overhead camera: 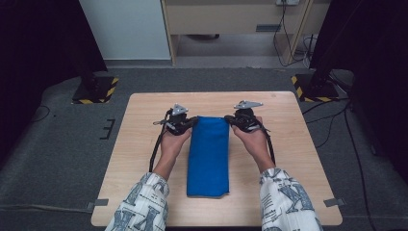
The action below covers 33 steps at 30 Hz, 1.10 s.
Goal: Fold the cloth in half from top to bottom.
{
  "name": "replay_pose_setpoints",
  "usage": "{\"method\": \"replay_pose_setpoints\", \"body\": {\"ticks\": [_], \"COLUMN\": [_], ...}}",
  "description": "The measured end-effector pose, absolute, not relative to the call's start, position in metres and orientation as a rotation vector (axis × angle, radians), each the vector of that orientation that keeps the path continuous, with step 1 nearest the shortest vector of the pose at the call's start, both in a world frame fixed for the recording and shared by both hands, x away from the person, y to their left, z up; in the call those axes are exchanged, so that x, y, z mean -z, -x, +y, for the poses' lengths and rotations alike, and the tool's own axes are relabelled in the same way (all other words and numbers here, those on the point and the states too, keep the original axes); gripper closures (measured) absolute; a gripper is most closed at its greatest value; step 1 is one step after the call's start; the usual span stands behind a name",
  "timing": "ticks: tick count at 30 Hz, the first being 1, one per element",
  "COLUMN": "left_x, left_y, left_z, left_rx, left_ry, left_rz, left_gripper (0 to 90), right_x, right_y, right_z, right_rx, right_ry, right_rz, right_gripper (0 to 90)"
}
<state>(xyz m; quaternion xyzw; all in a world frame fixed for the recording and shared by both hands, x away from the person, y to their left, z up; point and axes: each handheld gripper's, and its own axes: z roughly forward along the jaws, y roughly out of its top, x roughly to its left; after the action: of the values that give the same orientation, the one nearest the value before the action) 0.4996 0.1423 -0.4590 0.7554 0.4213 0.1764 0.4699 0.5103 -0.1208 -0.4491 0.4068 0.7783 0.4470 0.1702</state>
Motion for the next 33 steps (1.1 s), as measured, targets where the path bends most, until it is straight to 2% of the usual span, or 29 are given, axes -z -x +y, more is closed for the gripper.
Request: {"method": "replay_pose_setpoints", "body": {"ticks": [11,21,33], "left_x": [0.451,0.453,0.46], "left_y": [-0.504,-0.508,-0.491], "left_z": [0.143,0.142,0.146], "left_rx": [-0.454,-0.484,-0.476], "left_ry": [-1.839,-1.884,-1.908], "left_rz": [1.022,0.984,0.943], "left_gripper": [87.2,87.0,86.7], "right_x": [0.437,0.447,0.46], "right_y": [-0.516,-0.524,-0.502], "right_z": [-0.117,-0.118,-0.12], "right_rx": [-1.253,-1.258,-1.288], "right_ry": [-1.135,-1.151,-1.12], "right_rz": [2.205,2.202,2.219], "right_gripper": [87.8,87.8,87.7]}}
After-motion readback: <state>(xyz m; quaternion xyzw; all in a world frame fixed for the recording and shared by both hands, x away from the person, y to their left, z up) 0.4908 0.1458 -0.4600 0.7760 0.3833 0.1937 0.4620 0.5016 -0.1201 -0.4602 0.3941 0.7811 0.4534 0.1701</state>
